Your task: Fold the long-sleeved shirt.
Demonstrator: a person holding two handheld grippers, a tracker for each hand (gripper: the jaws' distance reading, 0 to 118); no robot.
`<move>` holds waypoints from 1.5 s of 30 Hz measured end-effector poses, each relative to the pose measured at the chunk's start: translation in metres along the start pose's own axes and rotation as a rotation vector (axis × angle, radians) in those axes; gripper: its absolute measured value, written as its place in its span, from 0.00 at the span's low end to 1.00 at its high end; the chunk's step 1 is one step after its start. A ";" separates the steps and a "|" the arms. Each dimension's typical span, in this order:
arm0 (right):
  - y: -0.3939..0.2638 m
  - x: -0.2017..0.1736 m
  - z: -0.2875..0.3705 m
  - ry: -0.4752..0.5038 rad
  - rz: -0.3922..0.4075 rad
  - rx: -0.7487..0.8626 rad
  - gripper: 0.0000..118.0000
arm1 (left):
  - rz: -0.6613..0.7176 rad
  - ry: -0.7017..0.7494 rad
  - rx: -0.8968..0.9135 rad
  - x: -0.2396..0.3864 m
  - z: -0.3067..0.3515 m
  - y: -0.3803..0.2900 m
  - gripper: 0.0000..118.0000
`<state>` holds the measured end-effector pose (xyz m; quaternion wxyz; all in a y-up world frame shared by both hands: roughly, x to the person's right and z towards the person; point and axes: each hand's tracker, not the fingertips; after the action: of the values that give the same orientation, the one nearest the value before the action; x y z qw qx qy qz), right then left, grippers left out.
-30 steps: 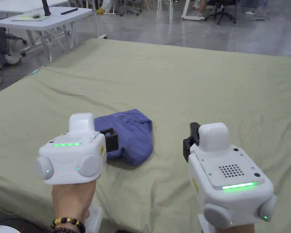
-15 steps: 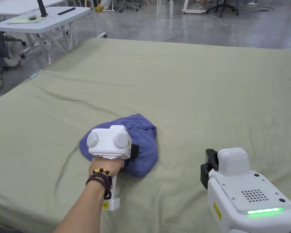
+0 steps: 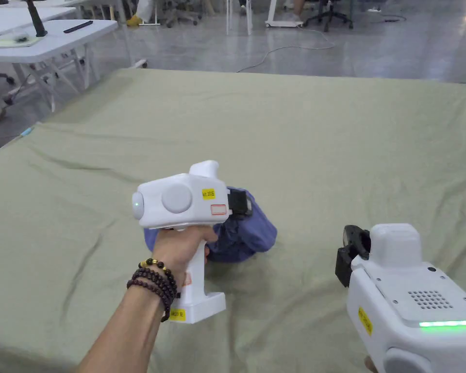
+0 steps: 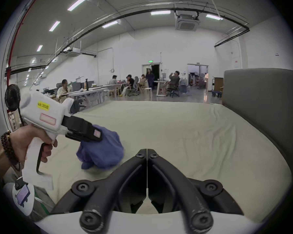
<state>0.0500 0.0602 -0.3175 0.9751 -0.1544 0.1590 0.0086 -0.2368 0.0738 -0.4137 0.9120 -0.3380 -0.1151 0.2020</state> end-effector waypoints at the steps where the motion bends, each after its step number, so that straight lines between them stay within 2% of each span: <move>1: 0.002 0.011 0.007 -0.025 -0.012 0.012 0.00 | -0.030 -0.055 -0.001 0.028 -0.007 -0.001 0.18; 5: 0.008 0.060 0.041 -0.143 -0.041 0.057 0.00 | -0.102 -0.221 -0.060 0.130 -0.065 -0.020 0.18; 9: 0.006 0.113 0.078 -0.303 -0.053 0.059 0.00 | -0.126 -0.354 -0.199 0.223 -0.134 -0.069 0.18; 11: 0.003 0.134 0.092 -0.375 -0.037 0.044 0.00 | -0.152 -0.372 -0.294 0.245 -0.166 -0.091 0.19; 13: -0.001 0.152 0.104 -0.425 -0.059 0.020 0.00 | -0.188 -0.316 -0.336 0.262 -0.182 -0.111 0.19; 14: -0.002 0.157 0.108 -0.439 -0.074 0.018 0.00 | -0.202 -0.295 -0.334 0.263 -0.182 -0.117 0.25; 15: -0.004 0.162 0.112 -0.447 -0.092 0.020 0.00 | -0.193 -0.311 -0.307 0.260 -0.178 -0.119 0.38; 16: -0.005 0.165 0.114 -0.446 -0.100 0.017 0.00 | -0.189 -0.327 -0.277 0.256 -0.174 -0.119 0.60; 17: -0.006 0.166 0.115 -0.447 -0.104 0.013 0.00 | -0.180 -0.331 -0.262 0.252 -0.168 -0.115 0.92; 18: -0.006 0.166 0.114 -0.448 -0.103 0.007 0.00 | -0.168 -0.340 -0.231 0.247 -0.155 -0.110 1.00; 20: -0.005 0.162 0.113 -0.438 -0.099 -0.003 0.00 | -0.143 -0.341 -0.129 0.236 -0.127 -0.100 0.99; 24: -0.001 0.143 0.109 -0.388 -0.083 0.017 0.00 | -0.159 -0.229 0.088 0.195 -0.051 -0.093 0.99; 25: -0.001 0.137 0.107 -0.369 -0.073 0.022 0.00 | -0.181 -0.177 0.155 0.184 -0.029 -0.098 0.98; 26: 0.000 0.132 0.104 -0.364 -0.064 0.017 0.00 | -0.214 -0.124 0.199 0.166 -0.019 -0.098 0.93; 27: 0.001 0.126 0.101 -0.360 -0.052 0.010 0.00 | -0.260 -0.069 0.254 0.154 0.002 -0.105 0.83; 28: 0.000 0.121 0.098 -0.360 -0.043 0.009 0.00 | -0.309 0.000 0.287 0.144 0.019 -0.113 0.65; 29: 0.000 0.117 0.096 -0.363 -0.039 0.010 0.00 | -0.348 0.058 0.302 0.137 0.033 -0.121 0.28; 30: 0.000 0.114 0.093 -0.363 -0.039 0.012 0.00 | -0.384 0.106 0.312 0.129 0.050 -0.131 0.01; 32: 0.001 0.111 0.087 -0.353 -0.056 0.007 0.00 | -0.419 0.157 0.386 0.116 0.074 -0.147 0.00; 36: 0.005 0.105 0.079 -0.342 -0.049 0.010 0.00 | -0.360 0.173 0.288 0.101 0.083 -0.144 0.00; 39: 0.007 0.103 0.079 -0.337 -0.048 0.013 0.00 | -0.330 0.138 0.293 0.102 0.077 -0.134 0.00; 43: 0.003 0.108 0.080 -0.333 -0.049 -0.001 0.00 | -0.277 0.054 0.210 0.112 0.036 -0.096 0.24; 44: 0.001 0.110 0.080 -0.338 -0.047 -0.008 0.00 | -0.270 0.032 0.172 0.113 0.019 -0.084 0.63; 45: -0.001 0.111 0.079 -0.343 -0.047 -0.012 0.00 | -0.285 0.050 0.079 0.117 -0.004 -0.068 0.94</move>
<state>0.1803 0.0798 -0.2806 0.9869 -0.1604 -0.0134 0.0129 -0.1110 0.0764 -0.3630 0.9465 -0.2872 -0.1313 0.0665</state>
